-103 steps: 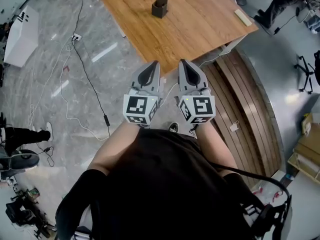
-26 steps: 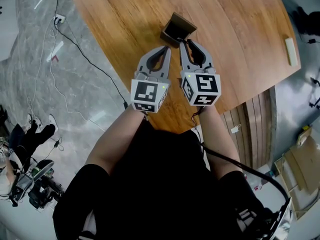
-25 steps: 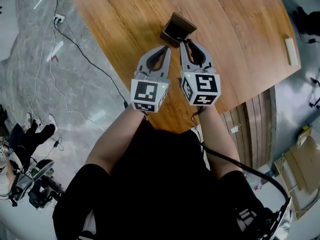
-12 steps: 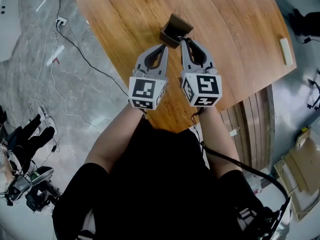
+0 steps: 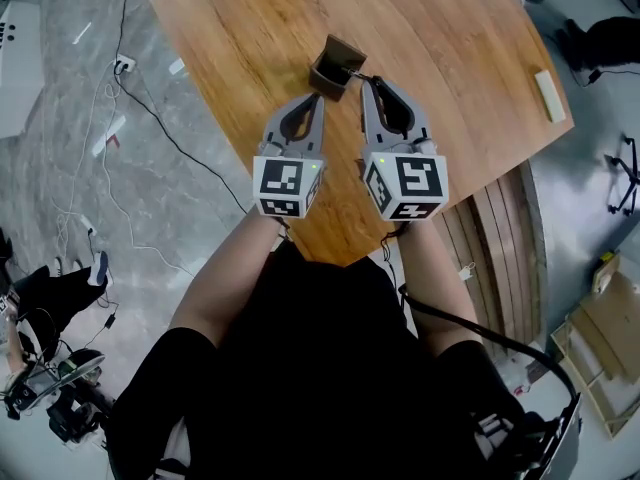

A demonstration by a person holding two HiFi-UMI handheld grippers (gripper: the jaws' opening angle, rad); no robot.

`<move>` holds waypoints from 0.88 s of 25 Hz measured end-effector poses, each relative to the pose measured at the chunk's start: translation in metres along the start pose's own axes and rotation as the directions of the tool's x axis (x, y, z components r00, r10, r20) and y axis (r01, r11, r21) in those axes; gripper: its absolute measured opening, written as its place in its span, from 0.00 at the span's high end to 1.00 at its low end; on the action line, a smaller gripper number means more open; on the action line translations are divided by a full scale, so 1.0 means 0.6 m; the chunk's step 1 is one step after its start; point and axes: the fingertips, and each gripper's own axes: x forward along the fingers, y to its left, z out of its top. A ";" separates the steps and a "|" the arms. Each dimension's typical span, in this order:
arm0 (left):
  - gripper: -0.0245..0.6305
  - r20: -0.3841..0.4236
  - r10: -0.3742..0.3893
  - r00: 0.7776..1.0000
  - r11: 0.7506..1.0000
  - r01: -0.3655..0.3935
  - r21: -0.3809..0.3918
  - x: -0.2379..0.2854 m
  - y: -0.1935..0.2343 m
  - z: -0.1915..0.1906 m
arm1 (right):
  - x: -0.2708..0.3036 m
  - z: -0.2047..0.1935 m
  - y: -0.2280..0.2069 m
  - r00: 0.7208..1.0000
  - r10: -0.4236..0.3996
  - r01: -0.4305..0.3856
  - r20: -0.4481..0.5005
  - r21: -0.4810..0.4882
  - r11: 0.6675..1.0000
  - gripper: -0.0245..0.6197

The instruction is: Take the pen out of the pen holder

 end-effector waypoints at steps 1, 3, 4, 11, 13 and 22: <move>0.96 0.002 0.002 1.000 1.000 -0.002 0.001 -0.001 0.000 0.000 | -0.004 0.005 0.001 1.000 -0.001 0.001 0.006 -0.002 1.000 0.90; 0.96 0.002 0.002 1.000 1.000 -0.002 0.008 -0.002 -0.002 0.000 | -0.008 0.011 -0.001 1.000 -0.002 0.002 0.014 -0.005 1.000 0.90; 0.96 0.002 0.001 1.000 1.000 -0.001 0.011 -0.001 -0.003 0.001 | -0.010 0.013 -0.002 1.000 -0.002 0.003 0.017 -0.006 1.000 0.90; 0.96 -0.001 0.006 1.000 1.000 -0.006 -0.004 0.007 0.004 -0.005 | 0.006 -0.004 -0.009 1.000 -0.004 0.004 -0.009 -0.004 1.000 0.90; 0.96 -0.007 0.006 1.000 1.000 -0.006 -0.008 0.013 0.008 -0.012 | 0.017 -0.020 -0.014 1.000 -0.005 0.005 -0.024 0.002 1.000 0.90; 0.96 -0.049 0.018 0.999 1.000 -0.020 -0.024 0.081 0.033 -0.081 | 0.095 -0.144 -0.050 0.993 0.009 -0.007 -0.115 0.017 1.000 0.90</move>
